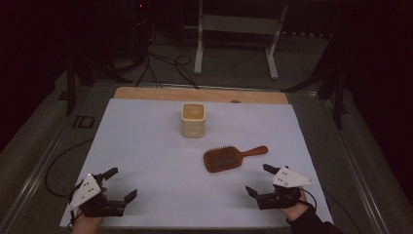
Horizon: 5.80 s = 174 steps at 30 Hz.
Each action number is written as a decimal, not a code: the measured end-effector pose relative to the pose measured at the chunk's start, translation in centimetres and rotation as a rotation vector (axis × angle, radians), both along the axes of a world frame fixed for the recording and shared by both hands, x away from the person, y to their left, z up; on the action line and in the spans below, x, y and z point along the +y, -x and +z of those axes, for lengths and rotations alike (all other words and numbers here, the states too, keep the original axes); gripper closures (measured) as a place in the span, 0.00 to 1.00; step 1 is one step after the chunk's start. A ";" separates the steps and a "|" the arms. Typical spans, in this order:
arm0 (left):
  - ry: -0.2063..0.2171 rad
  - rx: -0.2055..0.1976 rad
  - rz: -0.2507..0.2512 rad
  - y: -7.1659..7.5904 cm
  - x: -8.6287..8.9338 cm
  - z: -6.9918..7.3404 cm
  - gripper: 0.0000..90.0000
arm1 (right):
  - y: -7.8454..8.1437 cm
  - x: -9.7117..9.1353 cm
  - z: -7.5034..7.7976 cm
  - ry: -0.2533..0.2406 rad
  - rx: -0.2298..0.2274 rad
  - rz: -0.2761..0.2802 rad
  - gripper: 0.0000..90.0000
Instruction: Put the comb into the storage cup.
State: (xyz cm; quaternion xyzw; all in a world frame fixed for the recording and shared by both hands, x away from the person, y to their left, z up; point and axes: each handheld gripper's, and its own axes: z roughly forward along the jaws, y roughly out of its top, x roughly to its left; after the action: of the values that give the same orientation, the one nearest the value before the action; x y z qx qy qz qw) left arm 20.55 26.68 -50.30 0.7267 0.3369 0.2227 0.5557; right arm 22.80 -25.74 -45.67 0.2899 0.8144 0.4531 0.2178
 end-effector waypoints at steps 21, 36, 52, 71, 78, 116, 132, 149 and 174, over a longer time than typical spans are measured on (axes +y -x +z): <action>0.011 0.005 -0.008 -0.1 0.0 0.0 0.00 | -3.1 0.2 4.6 0.030 -0.096 -0.002 0.09; 0.026 0.002 -0.008 -0.2 0.1 0.1 0.00 | -6.5 0.3 5.5 0.040 -0.098 -0.012 0.09; 0.015 0.000 -0.008 -0.2 0.1 0.0 0.00 | -10.6 -0.1 3.7 0.045 -0.047 -0.049 0.09; 0.014 0.000 -0.014 -0.2 0.1 0.0 0.00 | -14.1 -0.5 1.2 0.071 0.030 -0.093 0.11; 0.016 -0.003 -0.017 -0.2 0.1 0.0 0.00 | -14.9 -0.6 0.3 0.085 0.060 -0.095 0.16; 0.013 0.001 -0.017 -0.3 0.1 0.0 0.00 | -17.6 -1.0 -3.8 0.302 0.203 -0.170 1.00; 0.009 0.003 -0.019 -0.3 0.0 0.0 0.00 | -17.8 -0.6 -4.8 0.354 0.230 -0.131 1.00; 0.014 -0.005 -0.016 -0.2 -0.1 0.1 0.00 | -15.3 -1.3 -5.3 0.354 0.241 -0.117 1.00; 0.020 -0.002 -0.013 -0.1 0.0 0.1 0.00 | -9.0 -0.9 -5.4 0.300 0.261 -0.087 1.00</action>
State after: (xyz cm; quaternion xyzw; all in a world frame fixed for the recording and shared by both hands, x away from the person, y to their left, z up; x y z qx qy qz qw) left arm 20.69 26.63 -50.16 0.7230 0.3338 0.2166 0.5648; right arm 31.77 -26.62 -51.08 0.3452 0.8808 0.2756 0.1705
